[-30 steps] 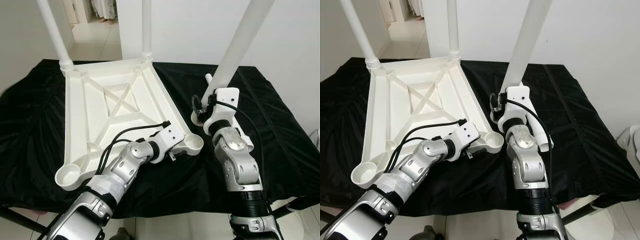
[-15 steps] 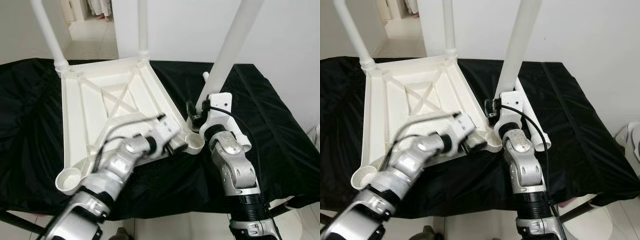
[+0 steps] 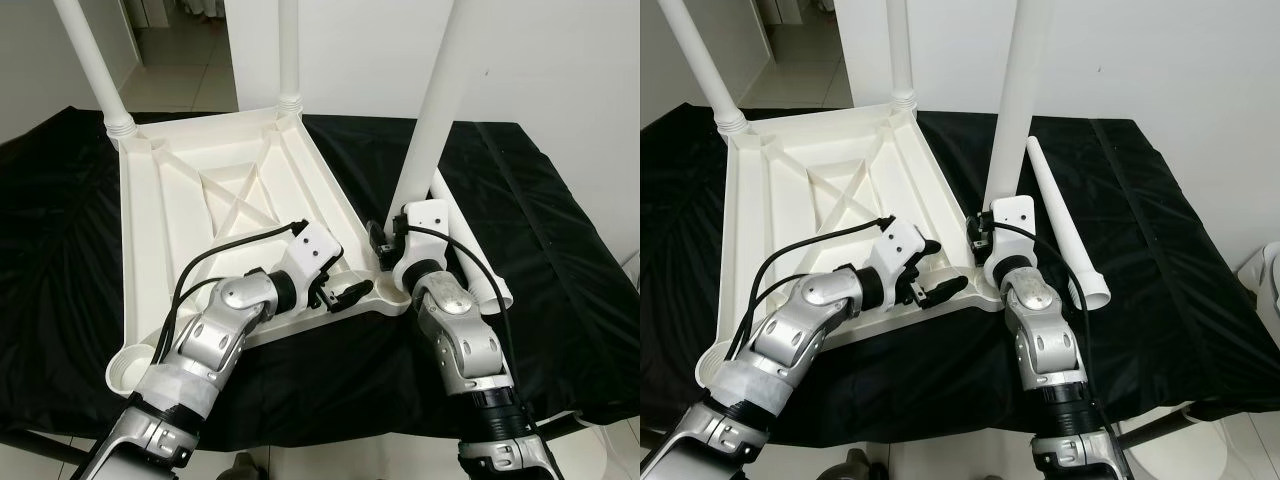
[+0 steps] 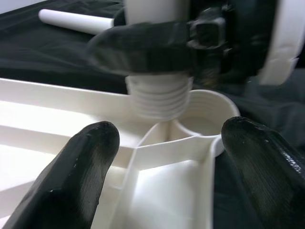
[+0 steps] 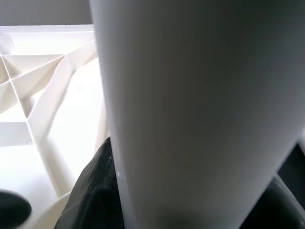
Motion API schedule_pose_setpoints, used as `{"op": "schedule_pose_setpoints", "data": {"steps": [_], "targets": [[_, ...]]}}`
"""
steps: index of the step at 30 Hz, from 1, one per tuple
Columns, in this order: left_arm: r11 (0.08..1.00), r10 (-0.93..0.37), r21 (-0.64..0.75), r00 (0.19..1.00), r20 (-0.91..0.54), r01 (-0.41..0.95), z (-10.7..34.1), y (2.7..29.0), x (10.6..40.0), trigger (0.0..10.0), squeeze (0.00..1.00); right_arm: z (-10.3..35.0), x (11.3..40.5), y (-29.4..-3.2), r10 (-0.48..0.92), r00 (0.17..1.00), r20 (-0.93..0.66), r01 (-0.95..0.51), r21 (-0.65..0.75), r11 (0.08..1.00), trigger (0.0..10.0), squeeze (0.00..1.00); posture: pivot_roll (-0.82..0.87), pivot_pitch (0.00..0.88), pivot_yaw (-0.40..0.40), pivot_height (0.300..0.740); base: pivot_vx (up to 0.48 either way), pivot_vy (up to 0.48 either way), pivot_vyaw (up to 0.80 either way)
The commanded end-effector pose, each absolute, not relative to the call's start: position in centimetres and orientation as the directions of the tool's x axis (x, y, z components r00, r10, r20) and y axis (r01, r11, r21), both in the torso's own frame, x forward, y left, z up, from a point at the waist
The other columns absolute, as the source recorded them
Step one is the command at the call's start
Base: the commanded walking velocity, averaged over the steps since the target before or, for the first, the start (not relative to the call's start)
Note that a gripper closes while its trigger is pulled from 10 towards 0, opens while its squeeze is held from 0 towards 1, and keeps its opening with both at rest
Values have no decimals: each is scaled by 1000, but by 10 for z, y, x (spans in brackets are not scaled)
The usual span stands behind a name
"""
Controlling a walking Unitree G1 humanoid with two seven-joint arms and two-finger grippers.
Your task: Building children table
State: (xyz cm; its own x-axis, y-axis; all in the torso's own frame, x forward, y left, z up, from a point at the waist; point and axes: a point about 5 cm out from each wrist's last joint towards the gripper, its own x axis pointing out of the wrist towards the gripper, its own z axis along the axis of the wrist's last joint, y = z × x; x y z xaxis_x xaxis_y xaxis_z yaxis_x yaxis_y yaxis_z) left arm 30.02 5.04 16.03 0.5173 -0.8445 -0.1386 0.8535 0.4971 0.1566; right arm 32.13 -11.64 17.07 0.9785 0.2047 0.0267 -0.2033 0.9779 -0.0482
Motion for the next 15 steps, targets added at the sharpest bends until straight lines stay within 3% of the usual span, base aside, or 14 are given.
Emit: {"op": "schedule_pose_setpoints", "data": {"steps": [1,4,5,8,15], "targets": [[521,-829,129,536,-156,844,157,54,299,10000,0,177,325,-112,208,977,54,-205,-54,977,10000,0,80,31,-19,740,0,0,0],[536,-817,126,550,-172,835,155,55,299,10000,0,179,326,-111,210,976,61,-207,-52,977,10000,0,80,31,-19,740,0,0,0],[586,-772,121,598,-214,801,148,59,302,10000,0,184,327,-110,208,974,86,-206,-39,978,10000,0,89,31,-21,740,0,0,0],[627,-734,126,637,-235,769,145,62,305,10000,0,188,328,-111,202,973,108,-200,-27,979,10000,0,92,32,-20,740,0,0,0],[668,-691,141,679,-246,731,144,67,310,10000,0,192,328,-115,177,976,130,-178,-8,984,10000,0,93,31,-19,740,0,0,0]]}}
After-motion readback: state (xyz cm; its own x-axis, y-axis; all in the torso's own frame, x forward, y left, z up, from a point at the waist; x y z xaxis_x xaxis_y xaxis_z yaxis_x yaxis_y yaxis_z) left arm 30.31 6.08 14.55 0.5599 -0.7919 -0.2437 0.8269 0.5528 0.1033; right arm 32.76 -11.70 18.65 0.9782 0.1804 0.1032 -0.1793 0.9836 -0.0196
